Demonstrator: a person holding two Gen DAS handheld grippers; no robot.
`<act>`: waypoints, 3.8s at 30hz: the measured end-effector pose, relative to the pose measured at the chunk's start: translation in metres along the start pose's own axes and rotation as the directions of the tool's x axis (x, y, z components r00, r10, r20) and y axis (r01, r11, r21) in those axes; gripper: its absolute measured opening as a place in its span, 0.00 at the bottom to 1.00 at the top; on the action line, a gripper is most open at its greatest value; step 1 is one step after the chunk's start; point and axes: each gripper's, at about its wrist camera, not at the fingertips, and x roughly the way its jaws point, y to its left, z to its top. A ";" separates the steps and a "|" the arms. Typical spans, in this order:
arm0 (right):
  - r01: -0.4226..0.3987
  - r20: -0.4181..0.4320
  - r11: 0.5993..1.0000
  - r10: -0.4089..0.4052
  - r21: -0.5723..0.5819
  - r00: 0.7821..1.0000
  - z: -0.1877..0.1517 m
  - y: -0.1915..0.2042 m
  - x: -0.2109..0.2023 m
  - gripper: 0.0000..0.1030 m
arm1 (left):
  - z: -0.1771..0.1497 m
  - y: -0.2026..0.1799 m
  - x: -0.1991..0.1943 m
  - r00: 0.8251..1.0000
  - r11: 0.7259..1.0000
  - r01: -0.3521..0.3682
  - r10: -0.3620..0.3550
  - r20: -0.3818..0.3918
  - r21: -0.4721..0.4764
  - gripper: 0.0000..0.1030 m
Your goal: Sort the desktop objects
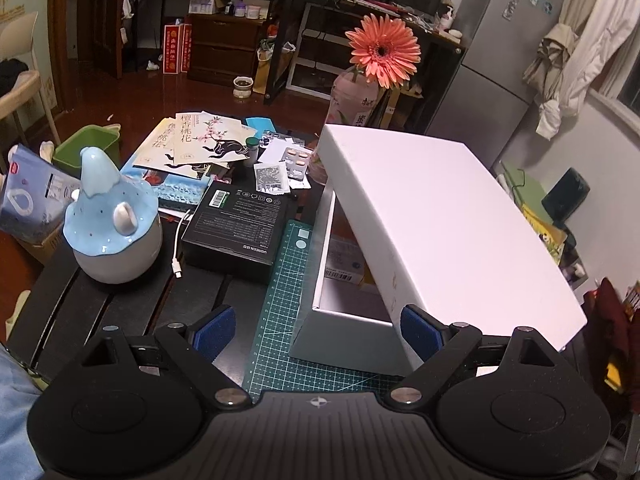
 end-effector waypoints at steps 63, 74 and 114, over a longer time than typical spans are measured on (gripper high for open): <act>0.117 -0.107 0.984 -0.132 -0.136 0.986 -0.021 0.010 -0.068 0.37 | 0.039 0.034 0.061 0.946 0.900 0.321 -0.321 0.050 -0.294 0.38; 0.149 -0.057 0.975 -0.160 -0.163 0.985 -0.021 0.015 -0.071 0.37 | 0.039 0.033 0.057 0.945 0.903 0.324 -0.322 0.057 -0.283 0.24; 0.106 -0.176 0.989 -0.123 -0.102 0.977 -0.026 0.009 -0.056 0.36 | 0.047 0.079 0.124 0.861 0.657 0.479 -0.482 0.165 -0.582 0.52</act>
